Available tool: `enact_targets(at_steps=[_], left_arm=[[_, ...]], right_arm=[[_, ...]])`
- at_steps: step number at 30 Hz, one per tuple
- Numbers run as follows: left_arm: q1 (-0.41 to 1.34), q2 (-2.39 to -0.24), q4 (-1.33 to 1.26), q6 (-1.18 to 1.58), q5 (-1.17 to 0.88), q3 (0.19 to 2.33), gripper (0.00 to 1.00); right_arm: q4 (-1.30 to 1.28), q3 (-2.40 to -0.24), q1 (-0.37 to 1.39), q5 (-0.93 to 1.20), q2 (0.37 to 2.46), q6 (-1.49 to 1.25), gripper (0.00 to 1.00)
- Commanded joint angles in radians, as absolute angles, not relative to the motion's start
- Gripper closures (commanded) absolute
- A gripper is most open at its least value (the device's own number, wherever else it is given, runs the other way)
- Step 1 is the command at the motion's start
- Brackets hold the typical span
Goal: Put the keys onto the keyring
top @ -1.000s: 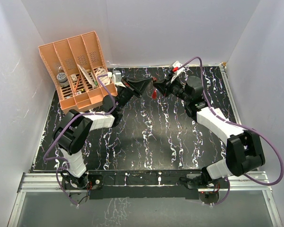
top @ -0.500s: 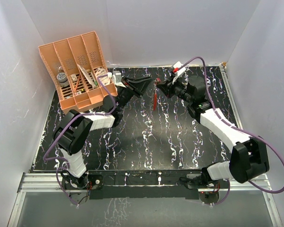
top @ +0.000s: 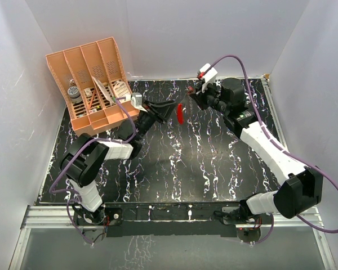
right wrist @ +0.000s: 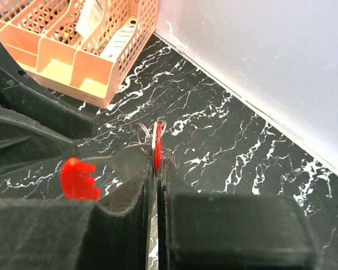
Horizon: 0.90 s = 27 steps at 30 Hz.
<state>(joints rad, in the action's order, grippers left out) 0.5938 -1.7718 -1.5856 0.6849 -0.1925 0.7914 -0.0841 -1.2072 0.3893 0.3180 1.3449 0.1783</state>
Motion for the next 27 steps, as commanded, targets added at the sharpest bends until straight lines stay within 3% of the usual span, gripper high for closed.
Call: enact_targets(at_steps=[1,15,27], left_arm=[[0.595,-1.672,-1.786,0.659,-0.165,0.729,0.68],[0.594,-1.468,-1.701,0.559,-0.111,0.536,0.67],[0.594,-1.382,-1.664,0.532,-0.075,0.441,0.67]], right_arm=[[-0.183,-1.295,0.457,0.170,1.345,0.298,1.00],[-0.381,-1.397,0.673,-0.338,1.449,0.517,1.00],[-0.379,-1.390,0.736,-0.446,1.430,0.588,1.00]])
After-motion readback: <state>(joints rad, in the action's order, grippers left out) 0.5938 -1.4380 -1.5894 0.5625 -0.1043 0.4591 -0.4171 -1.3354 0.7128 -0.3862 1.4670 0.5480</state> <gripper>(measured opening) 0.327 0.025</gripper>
